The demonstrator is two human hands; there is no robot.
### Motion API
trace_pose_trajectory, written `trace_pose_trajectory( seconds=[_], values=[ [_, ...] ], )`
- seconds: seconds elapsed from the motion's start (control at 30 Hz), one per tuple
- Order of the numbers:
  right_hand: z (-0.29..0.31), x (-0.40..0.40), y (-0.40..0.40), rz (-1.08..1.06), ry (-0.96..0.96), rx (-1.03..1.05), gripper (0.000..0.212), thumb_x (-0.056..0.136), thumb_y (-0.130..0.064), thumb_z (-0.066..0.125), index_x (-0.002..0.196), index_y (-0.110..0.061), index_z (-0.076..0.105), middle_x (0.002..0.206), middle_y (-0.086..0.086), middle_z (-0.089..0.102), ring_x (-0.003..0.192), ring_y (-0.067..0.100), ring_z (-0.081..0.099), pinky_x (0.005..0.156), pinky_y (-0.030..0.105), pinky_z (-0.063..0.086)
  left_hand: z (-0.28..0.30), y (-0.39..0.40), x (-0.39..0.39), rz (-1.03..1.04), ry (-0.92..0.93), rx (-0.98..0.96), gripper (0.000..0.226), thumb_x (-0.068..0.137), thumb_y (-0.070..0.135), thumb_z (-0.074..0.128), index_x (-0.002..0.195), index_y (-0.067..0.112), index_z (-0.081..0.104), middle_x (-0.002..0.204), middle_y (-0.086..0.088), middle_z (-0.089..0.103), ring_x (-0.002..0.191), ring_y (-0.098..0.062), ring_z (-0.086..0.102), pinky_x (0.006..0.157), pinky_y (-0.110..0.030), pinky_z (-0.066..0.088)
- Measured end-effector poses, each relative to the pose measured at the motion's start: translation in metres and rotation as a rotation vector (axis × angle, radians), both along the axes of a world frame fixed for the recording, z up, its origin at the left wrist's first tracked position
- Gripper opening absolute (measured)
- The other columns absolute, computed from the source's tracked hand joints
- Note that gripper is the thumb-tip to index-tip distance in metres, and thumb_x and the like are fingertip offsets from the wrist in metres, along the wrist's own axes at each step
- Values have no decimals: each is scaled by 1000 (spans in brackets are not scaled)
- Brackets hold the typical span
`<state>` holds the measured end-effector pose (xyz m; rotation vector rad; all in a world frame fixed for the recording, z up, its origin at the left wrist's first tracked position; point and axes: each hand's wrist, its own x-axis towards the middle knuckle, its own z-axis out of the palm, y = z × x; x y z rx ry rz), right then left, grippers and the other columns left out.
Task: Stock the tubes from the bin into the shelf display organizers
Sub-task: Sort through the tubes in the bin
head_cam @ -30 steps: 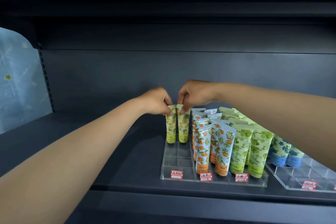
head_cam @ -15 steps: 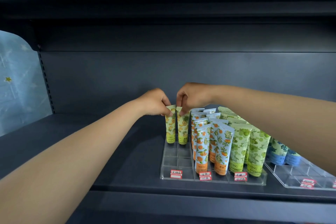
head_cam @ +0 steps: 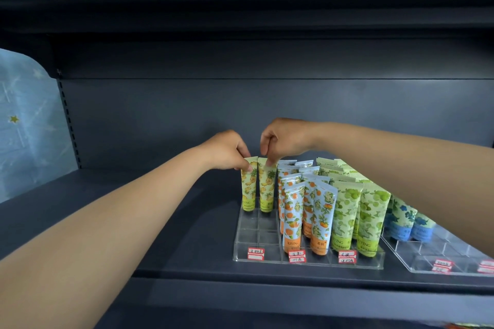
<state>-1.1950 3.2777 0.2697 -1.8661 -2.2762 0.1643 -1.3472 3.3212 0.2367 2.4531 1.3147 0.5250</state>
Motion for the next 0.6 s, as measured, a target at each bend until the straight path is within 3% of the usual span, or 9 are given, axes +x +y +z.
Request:
trace_pose_trajectory(
  seconds=[0.1, 0.23, 0.43, 0.6],
  values=[
    [5, 0, -7, 2, -8, 8, 23, 76, -21, 76, 96, -18, 66, 85, -12, 62, 86, 9, 59, 82, 24, 46, 7, -7, -1, 19, 17, 37, 26, 76, 24, 76, 101, 17, 71, 89, 7, 66, 85, -8, 58, 73, -20, 41],
    [14, -2, -23, 9, -5, 25, 24, 77, -21, 76, 98, -18, 65, 84, -14, 60, 91, 12, 60, 91, 29, 48, 17, -21, -7, 17, 39, 76, 33, 77, 23, 76, 108, 16, 67, 97, 5, 63, 90, -10, 57, 77, -20, 41],
    [17, -11, -69, 33, 103, 210, 16, 79, -22, 73, 92, -20, 64, 90, -8, 64, 90, 12, 61, 81, 25, 48, 24, -55, -19, 20, 53, 194, 39, 77, 24, 75, 113, 17, 63, 109, 3, 61, 103, -13, 56, 89, -26, 46],
    [-19, -19, -127, 101, 179, 375, 15, 81, -17, 67, 96, -17, 65, 94, -6, 65, 85, 9, 57, 71, 14, 43, 4, -96, -25, -7, 40, 282, 31, 76, 22, 74, 106, 19, 65, 103, 4, 58, 104, -15, 53, 87, -30, 47]
  ],
)
